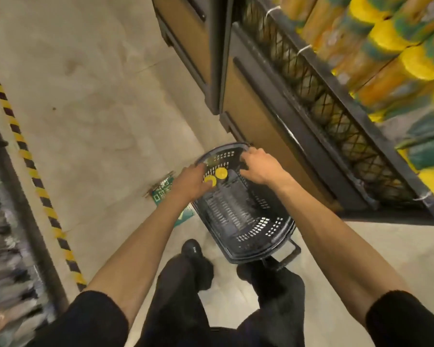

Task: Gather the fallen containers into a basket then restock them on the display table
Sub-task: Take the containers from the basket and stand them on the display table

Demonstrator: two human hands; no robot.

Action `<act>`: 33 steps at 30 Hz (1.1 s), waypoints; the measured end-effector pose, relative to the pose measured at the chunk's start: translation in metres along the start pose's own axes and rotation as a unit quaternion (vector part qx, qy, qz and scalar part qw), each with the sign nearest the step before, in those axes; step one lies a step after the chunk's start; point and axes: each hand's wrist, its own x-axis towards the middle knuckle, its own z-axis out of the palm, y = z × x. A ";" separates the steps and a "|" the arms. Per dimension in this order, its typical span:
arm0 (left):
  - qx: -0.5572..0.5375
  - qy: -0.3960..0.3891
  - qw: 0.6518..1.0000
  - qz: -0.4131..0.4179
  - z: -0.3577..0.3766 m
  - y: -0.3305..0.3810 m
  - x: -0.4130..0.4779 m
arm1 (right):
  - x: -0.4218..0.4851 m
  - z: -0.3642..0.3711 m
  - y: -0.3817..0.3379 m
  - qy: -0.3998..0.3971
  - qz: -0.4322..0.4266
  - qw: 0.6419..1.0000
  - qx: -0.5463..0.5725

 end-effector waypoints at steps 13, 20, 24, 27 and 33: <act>-0.014 -0.038 0.998 -0.038 0.197 -0.086 0.189 | 0.190 0.209 0.069 -0.023 -0.004 0.998 0.052; 0.012 -0.042 0.997 -0.070 0.267 -0.108 0.263 | 0.268 0.297 0.089 -0.002 -0.016 0.998 0.062; 0.058 -0.032 0.995 -0.073 0.302 -0.121 0.299 | 0.314 0.338 0.098 0.053 -0.042 0.997 0.046; 0.084 -0.035 0.993 -0.078 0.320 -0.132 0.323 | 0.342 0.362 0.100 0.058 -0.065 0.995 0.041; 0.116 -0.018 0.991 -0.071 0.333 -0.148 0.335 | 0.364 0.394 0.103 0.064 -0.077 0.991 0.089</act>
